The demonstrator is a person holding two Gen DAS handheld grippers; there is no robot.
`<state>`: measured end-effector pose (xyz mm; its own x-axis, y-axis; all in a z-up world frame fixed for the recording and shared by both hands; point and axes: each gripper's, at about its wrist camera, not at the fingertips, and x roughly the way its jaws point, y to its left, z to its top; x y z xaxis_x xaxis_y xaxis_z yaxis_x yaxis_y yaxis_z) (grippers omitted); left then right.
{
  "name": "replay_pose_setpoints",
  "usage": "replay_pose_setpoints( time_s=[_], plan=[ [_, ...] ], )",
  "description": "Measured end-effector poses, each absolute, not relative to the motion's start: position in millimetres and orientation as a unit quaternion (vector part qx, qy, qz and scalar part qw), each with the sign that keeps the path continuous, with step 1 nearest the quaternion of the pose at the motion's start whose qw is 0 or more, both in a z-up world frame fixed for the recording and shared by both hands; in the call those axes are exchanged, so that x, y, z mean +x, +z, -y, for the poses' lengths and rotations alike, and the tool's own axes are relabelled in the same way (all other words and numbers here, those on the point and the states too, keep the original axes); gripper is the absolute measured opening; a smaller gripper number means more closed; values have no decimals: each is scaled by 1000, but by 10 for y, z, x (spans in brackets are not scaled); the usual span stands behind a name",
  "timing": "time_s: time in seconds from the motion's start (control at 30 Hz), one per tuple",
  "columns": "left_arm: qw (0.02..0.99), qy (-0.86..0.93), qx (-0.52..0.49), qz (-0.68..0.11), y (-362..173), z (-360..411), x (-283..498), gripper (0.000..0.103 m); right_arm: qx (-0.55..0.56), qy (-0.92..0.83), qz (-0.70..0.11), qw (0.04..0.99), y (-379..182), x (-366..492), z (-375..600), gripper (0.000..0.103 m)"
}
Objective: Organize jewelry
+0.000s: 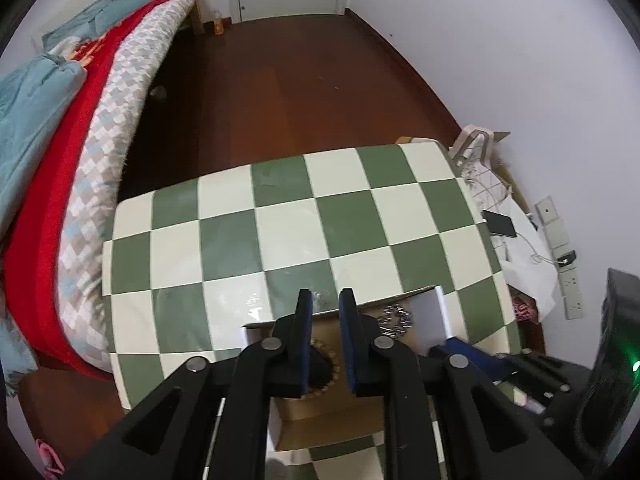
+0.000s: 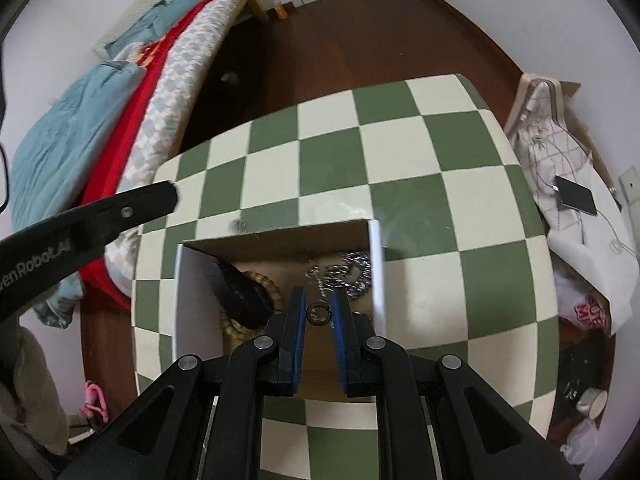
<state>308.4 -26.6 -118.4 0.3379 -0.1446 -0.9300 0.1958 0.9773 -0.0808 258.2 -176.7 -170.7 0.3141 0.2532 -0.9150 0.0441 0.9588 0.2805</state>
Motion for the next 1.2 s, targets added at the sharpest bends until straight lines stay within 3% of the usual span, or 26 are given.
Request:
replay_pose_setpoints(
  time_s=[0.03, 0.07, 0.1, 0.13, 0.2, 0.23, 0.27, 0.3, 0.33, 0.47, 0.53, 0.83, 1.2],
  plan=[
    [822, -94, 30, -562, -1180, 249, 3066, 44, 128, 62, -581, 801, -1697, 2567, 1783, 41],
    [826, -88, 33, -556, -1169, 223, 3047, 57, 130, 60, -579, 803, -1683, 2549, 1801, 48],
    [832, -85, 30, -548, -1152, 184, 3019, 76, 131, 58, -576, 805, -1665, 2528, 1820, 56],
    [836, -79, 26, -543, -1143, 138, 2993, 85, 132, 56, -575, 806, -1649, 2512, 1831, 57],
    [841, -61, 31, -537, -1149, 68, 2951, 87, 122, 47, -573, 809, -1611, 2476, 1845, 58],
    [843, -53, 36, -534, -1155, 39, 2930, 95, 108, 41, -571, 813, -1593, 2449, 1840, 61],
    [845, -44, 40, -532, -1167, 10, 2903, 100, 98, 34, -571, 814, -1581, 2430, 1832, 65],
    [848, -36, 45, -528, -1185, -26, 2852, 103, 85, 27, -574, 814, -1580, 2408, 1823, 75],
    [849, -32, 48, -525, -1199, -44, 2825, 103, 71, 20, -575, 815, -1581, 2383, 1808, 84],
    [855, -11, 46, -516, -1267, -154, 2645, 103, 39, 0, -579, 815, -1618, 2283, 1773, 92],
    [859, -5, 47, -511, -1292, -185, 2552, 103, 23, -9, -579, 815, -1645, 2234, 1751, 103],
    [869, 25, 52, -492, -1309, -258, 2146, 103, -2, -28, -563, 826, -1578, 1944, 1650, 103],
    [886, 30, 34, -461, -1043, -336, 1445, 103, -11, -45, -511, 859, -1088, 1317, 1622, 103]
  ],
)
